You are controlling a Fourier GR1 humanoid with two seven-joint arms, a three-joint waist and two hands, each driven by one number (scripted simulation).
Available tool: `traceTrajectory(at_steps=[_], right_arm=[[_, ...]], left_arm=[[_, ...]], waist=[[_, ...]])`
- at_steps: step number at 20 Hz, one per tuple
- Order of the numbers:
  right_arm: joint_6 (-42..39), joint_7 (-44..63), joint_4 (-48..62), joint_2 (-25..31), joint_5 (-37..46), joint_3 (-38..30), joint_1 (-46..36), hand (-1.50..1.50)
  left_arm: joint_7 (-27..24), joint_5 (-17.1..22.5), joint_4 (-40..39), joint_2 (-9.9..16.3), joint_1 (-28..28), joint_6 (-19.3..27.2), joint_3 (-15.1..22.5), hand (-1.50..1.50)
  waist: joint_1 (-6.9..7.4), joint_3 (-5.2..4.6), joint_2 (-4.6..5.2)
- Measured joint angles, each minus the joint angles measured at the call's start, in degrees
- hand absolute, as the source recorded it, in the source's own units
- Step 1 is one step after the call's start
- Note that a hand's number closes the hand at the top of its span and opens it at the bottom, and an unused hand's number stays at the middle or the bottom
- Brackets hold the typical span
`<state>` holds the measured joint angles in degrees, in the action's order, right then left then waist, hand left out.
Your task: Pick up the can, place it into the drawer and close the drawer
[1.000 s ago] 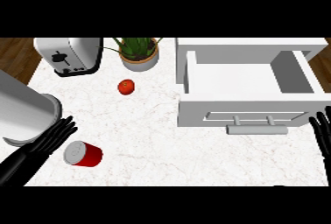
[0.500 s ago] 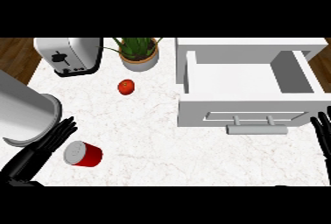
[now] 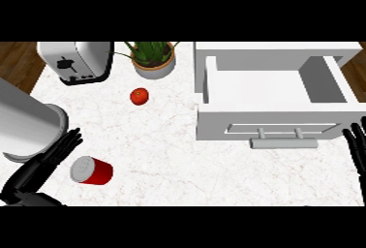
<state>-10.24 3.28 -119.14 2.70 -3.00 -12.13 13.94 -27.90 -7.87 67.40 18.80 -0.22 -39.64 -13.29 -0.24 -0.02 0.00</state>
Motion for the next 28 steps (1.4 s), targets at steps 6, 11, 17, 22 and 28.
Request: traceTrajectory(at_steps=[6, 11, 17, 22, 28], right_arm=[[-0.38, -1.25, 0.47, -0.57, 0.47, -0.01, 0.47, -1.50], [-1.05, -0.61, -0.58, -0.29, -0.26, -0.86, 0.91, -1.50], [-1.76, 0.23, -2.38, -0.59, -1.52, -1.34, 1.85, -1.50], [-1.39, 0.24, -0.94, -0.54, -0.90, -1.33, 0.05, -1.50], [-1.67, 1.33, -2.40, -0.74, -1.67, -2.01, 0.59, -1.50]], left_arm=[[-5.33, -2.23, -8.27, 1.63, -1.97, 3.44, 1.58, -1.50], [-6.60, -2.64, -12.88, 1.98, -3.94, 4.98, 2.78, -1.50], [-9.75, -3.37, -18.52, 2.55, -6.30, 6.79, 4.36, -1.50], [-10.69, -3.71, -21.27, 1.66, -8.33, 8.50, 5.84, -1.50], [-10.64, -3.31, -23.07, 0.47, -9.95, 9.39, 6.83, -1.50]], waist=[[-0.09, 0.00, 0.03], [-0.11, 0.00, 0.02], [-0.20, -0.01, 0.02], [-0.08, 0.00, 0.02], [-0.08, 0.01, 0.00]])
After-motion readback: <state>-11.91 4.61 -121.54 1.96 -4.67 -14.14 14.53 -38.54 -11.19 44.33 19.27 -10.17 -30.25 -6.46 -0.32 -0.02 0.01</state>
